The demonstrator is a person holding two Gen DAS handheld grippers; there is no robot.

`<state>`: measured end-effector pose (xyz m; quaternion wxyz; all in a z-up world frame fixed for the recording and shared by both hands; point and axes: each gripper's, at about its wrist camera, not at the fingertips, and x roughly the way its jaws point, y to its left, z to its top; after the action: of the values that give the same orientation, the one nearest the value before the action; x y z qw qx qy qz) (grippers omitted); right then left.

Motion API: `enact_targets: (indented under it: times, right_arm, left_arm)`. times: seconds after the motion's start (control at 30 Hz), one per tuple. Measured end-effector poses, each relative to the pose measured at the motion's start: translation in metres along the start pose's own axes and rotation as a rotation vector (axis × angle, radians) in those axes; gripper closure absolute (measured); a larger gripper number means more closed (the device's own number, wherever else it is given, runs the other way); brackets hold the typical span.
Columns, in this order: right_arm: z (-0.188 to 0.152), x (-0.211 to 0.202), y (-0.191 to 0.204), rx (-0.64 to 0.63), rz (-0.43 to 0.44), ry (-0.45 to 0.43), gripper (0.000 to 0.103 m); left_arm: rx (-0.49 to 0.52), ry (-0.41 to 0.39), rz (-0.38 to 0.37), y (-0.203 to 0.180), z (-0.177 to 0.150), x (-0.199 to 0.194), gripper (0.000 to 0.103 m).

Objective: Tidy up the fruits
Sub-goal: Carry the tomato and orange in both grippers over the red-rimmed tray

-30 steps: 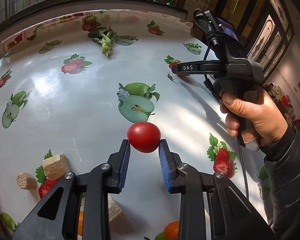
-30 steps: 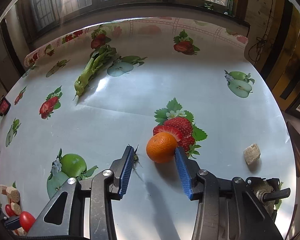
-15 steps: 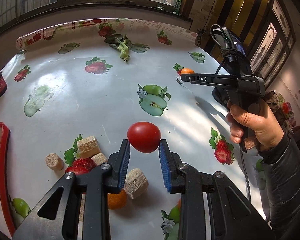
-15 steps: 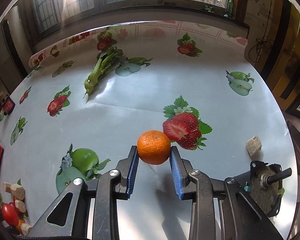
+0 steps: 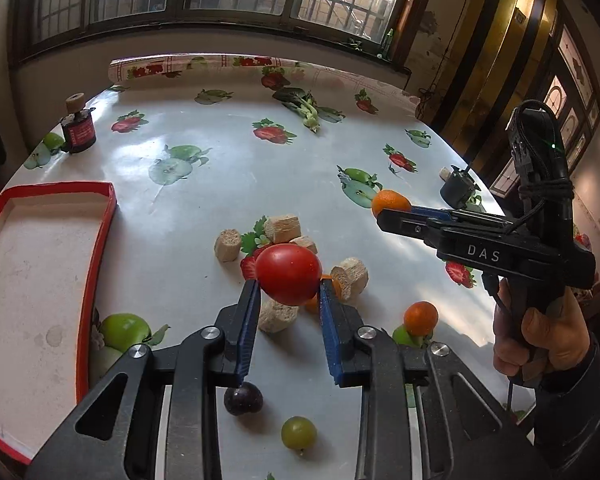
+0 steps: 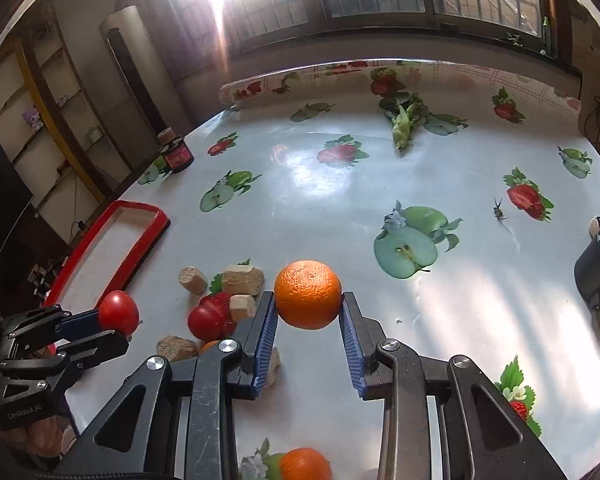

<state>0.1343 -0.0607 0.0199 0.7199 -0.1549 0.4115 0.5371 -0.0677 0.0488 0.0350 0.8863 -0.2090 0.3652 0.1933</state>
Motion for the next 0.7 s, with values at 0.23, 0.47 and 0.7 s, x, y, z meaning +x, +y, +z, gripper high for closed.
enact_targets:
  times: [0.23, 0.47, 0.7]
  right_arm:
    - [-0.020, -0.007, 0.071, -0.069, 0.100, -0.001, 0.071]
    - [-0.027, -0.003, 0.126, -0.124, 0.166, 0.006, 0.071]
    - [-0.030, 0.010, 0.178, -0.184, 0.239, 0.023, 0.071]
  left_arm:
    - [-0.058, -0.033, 0.041, 0.036, -0.027, -0.037, 0.076]
    - [-0.098, -0.069, 0.110, 0.071, -0.047, -0.069, 0.076]
    - [-0.198, -0.098, 0.198, 0.125, -0.061, -0.097, 0.076]
